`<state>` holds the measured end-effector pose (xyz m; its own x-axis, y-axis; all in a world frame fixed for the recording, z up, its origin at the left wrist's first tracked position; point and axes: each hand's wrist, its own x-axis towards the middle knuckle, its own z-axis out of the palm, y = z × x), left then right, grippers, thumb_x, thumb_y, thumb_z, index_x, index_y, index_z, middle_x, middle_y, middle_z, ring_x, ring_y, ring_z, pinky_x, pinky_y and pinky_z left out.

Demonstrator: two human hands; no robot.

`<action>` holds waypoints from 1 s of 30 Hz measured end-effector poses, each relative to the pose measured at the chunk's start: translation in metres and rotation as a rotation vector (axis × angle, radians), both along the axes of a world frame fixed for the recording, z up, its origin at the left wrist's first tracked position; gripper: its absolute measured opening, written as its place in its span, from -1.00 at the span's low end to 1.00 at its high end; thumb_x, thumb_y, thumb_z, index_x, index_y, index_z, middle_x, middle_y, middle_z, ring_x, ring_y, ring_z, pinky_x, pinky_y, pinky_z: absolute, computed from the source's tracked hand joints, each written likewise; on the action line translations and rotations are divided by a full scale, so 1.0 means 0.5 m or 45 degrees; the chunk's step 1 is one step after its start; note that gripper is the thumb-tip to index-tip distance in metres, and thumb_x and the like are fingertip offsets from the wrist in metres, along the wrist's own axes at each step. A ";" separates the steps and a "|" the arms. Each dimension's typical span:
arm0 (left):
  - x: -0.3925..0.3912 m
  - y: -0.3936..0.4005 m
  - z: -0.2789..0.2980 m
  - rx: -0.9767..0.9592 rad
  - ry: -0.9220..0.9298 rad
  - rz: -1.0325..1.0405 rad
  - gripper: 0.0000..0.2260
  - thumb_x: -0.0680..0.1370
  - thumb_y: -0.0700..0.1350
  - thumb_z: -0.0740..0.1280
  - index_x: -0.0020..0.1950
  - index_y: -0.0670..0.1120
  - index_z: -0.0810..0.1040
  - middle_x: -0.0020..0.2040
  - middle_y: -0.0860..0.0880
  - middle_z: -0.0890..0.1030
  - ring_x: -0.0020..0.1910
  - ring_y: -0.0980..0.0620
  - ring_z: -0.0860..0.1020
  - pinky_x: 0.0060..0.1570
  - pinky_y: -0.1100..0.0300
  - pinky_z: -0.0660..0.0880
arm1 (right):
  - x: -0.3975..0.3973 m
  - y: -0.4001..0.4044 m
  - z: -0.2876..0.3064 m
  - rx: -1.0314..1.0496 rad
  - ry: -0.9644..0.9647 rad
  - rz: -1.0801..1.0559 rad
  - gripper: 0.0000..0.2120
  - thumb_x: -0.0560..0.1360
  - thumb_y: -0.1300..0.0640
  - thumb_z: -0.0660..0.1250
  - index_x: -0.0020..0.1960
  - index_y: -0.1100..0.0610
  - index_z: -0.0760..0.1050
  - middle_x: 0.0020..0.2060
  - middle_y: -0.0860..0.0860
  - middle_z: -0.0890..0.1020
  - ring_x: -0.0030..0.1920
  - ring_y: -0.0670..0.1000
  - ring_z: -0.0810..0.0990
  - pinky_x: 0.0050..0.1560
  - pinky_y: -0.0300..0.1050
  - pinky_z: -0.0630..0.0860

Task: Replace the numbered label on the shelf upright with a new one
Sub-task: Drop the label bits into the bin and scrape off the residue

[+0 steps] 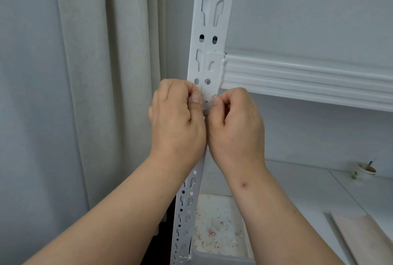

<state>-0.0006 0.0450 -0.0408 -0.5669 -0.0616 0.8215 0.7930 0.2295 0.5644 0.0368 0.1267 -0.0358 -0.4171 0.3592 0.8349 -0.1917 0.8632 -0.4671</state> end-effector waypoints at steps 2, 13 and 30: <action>0.000 -0.002 0.002 -0.001 0.005 -0.003 -0.88 0.55 -0.14 0.12 -0.17 0.03 0.32 -0.11 0.01 0.44 -0.06 -0.10 0.45 -0.04 -0.20 0.44 | 0.007 0.000 -0.006 -0.040 0.009 0.033 -0.91 0.54 0.11 0.24 -0.13 0.08 0.37 -0.25 -0.03 0.52 -0.23 0.05 0.47 -0.18 0.01 0.42; 0.004 -0.003 0.000 0.003 -0.054 -0.024 -0.83 0.59 -0.15 0.12 -0.18 0.05 0.33 -0.14 0.07 0.42 -0.05 -0.06 0.45 0.02 -0.20 0.43 | -0.002 0.001 0.001 0.098 0.060 -0.040 -0.93 0.48 0.18 0.30 -0.16 0.12 0.42 -0.23 0.00 0.53 -0.24 0.10 0.50 -0.20 0.09 0.48; 0.026 -0.007 0.014 -0.058 -0.225 -0.125 -0.78 0.59 -0.13 0.25 -0.23 0.11 0.42 -0.17 0.18 0.47 -0.09 0.30 0.46 0.13 -0.09 0.45 | 0.027 -0.005 -0.007 -0.359 0.033 0.286 -0.92 0.50 0.04 0.27 -0.17 -0.06 0.41 -0.24 -0.07 0.58 -0.21 0.06 0.59 -0.15 0.04 0.54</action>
